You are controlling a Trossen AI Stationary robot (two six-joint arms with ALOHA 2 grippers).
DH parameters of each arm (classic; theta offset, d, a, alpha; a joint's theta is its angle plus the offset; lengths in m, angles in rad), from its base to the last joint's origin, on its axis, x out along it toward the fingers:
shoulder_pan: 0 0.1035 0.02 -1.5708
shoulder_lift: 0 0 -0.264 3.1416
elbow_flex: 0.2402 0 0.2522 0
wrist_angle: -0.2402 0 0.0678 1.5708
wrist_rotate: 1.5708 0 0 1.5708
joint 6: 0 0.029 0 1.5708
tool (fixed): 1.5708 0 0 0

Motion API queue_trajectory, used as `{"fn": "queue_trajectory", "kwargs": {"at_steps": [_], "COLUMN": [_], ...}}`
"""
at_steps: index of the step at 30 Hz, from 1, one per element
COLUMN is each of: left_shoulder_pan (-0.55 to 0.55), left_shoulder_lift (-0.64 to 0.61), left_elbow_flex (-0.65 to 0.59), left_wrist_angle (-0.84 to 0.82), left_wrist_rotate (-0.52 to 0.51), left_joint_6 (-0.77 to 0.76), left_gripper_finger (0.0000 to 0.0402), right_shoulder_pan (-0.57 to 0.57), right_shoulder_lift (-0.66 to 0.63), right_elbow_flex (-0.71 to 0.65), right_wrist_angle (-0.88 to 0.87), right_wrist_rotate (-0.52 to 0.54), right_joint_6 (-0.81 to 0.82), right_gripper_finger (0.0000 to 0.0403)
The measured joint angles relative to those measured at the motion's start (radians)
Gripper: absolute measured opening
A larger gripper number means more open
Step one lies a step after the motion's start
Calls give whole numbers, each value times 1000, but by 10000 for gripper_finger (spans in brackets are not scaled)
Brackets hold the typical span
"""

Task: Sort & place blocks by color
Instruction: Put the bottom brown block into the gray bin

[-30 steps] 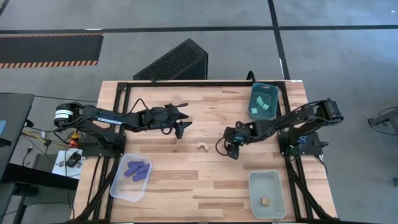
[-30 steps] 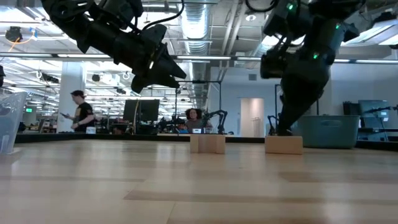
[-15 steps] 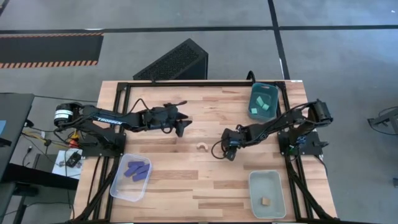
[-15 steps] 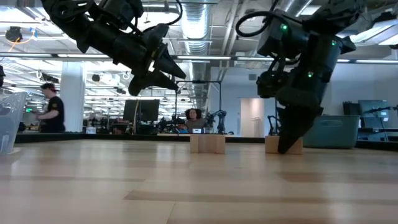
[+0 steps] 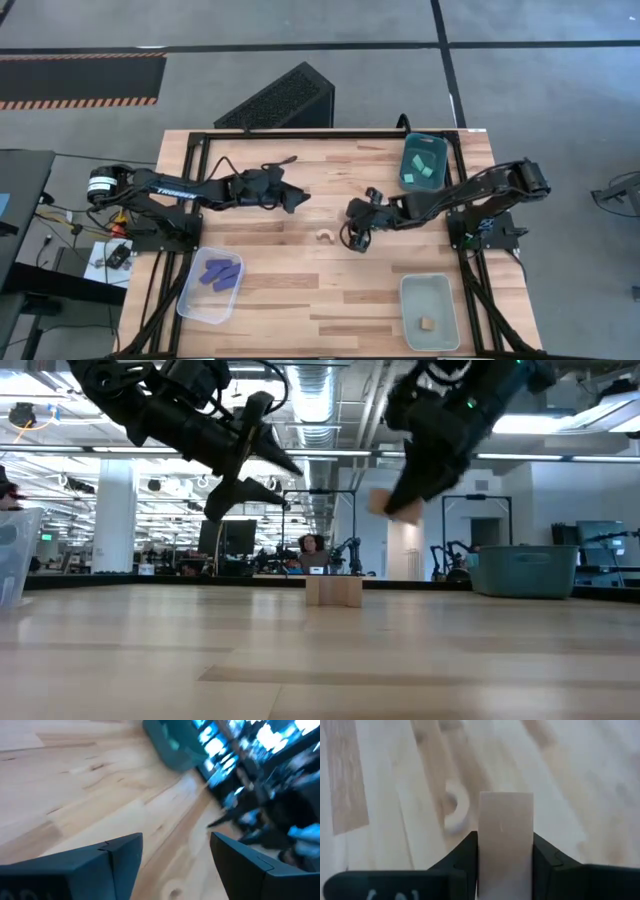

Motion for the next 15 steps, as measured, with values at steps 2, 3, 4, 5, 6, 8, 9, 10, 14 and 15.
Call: {"fn": "queue_trajectory", "kwargs": {"at_steps": [2, 3, 4, 5, 6, 8, 9, 10, 14, 15], "left_shoulder_pan": [5, 7, 9, 9, 9, 9, 9, 9, 7, 7], "left_shoulder_lift": [0, 0, 0, 0, 0, 0, 0, 0, 0, 0], "left_elbow_flex": [1, 0, 1, 0, 0, 0, 1, 1, 0, 0], "left_wrist_angle": [47, 67, 88, 112, 137, 177, 192, 202, 235, 254], "left_wrist_rotate": [0, 0, -1, -5, -9, -10, -10, -9, -2, -2], "left_joint_6": [-71, -105, -136, -154, -171, -200, -215, -229, -288, -303], "left_gripper_finger": [236, 242, 250, 256, 262, 272, 276, 279, 286, 286], "right_shoulder_pan": [-4, -6, -7, -9, -12, -14, -14, -17, -27, -30], "right_shoulder_lift": [-6, -8, -8, -9, -9, -8, -8, -8, -8, -8], "right_elbow_flex": [27, 42, 57, 71, 82, 104, 114, 123, 158, 169], "right_wrist_angle": [-7, -7, 0, 0, -3, -3, 0, 7, 27, 32], "right_wrist_rotate": [34, 47, 60, 74, 88, 112, 133, 151, 176, 177], "right_joint_6": [-65, -98, -129, -161, -191, -238, -258, -279, -369, -397], "right_gripper_finger": [123, 123, 123, 123, 123, 123, 123, 123, 123, 123]}}
